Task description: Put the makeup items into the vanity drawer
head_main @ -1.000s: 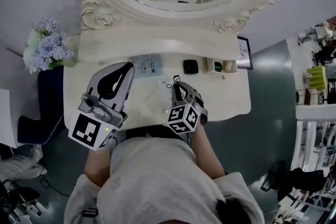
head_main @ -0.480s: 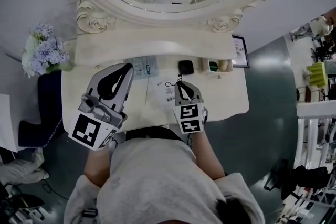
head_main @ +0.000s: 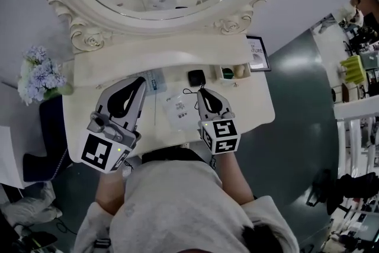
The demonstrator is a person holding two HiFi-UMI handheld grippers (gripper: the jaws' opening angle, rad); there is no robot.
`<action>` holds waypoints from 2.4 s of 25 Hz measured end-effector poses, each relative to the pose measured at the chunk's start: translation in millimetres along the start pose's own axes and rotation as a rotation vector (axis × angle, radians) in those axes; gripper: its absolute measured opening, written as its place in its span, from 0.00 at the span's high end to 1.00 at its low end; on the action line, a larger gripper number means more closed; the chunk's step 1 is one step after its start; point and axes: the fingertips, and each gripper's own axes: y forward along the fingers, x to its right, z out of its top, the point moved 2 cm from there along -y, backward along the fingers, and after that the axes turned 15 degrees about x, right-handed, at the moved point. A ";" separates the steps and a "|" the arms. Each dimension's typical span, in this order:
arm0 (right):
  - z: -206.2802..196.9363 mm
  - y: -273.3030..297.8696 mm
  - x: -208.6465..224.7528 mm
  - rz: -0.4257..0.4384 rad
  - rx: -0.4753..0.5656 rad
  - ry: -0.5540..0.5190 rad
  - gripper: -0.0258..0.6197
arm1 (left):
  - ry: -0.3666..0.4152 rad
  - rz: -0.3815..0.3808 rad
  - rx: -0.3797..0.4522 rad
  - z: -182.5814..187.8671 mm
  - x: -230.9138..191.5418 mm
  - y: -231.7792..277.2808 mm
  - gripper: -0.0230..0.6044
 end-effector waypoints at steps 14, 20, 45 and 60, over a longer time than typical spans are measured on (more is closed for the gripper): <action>33.7 -38.6 66.1 -0.134 0.159 0.118 0.91 | -0.020 -0.080 -0.011 -15.3 34.3 33.0 0.94; 38.7 -54.2 90.1 -0.187 0.193 0.135 0.91 | -0.032 -0.115 -0.011 -22.1 48.8 47.6 0.94; 30.1 -62.9 174.0 -0.232 0.143 0.051 0.91 | -0.032 -0.123 -0.031 -43.7 81.2 85.8 0.94; -17.4 -7.1 209.8 -0.172 -0.073 0.123 0.91 | 0.013 0.014 -0.058 -49.4 66.4 80.6 0.94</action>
